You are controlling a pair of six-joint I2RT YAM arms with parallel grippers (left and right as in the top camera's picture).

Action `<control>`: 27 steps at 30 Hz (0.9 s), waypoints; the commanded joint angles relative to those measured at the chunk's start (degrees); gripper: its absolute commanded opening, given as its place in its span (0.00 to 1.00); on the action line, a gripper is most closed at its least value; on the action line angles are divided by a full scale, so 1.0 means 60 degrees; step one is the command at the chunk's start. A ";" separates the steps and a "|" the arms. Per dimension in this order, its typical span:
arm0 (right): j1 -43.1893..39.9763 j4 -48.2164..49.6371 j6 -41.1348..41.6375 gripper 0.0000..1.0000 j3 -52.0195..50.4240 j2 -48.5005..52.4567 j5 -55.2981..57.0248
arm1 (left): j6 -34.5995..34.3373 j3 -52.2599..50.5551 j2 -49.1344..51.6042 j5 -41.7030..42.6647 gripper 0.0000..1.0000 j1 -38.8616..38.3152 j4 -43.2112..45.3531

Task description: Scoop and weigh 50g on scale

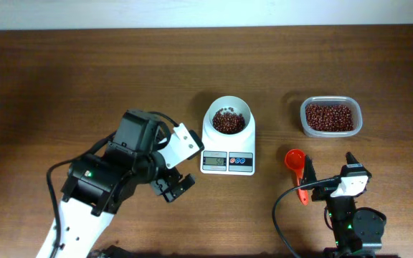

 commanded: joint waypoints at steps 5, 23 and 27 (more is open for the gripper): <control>0.0055 -0.0040 -0.0066 0.99 -0.0066 -0.0113 0.0149 | 0.0120 0.0157 -0.1621 -0.0302 0.99 0.0062 -0.0098; 0.0055 -0.0040 -0.0066 0.99 -0.0066 -0.0113 0.0146 | 0.0113 0.0153 -0.5064 0.0667 0.99 0.2346 -0.2554; 0.0055 -0.0040 -0.0066 0.99 -0.0066 -0.0113 0.0149 | 0.0113 0.0033 -0.5854 0.1311 0.99 0.2648 -0.2586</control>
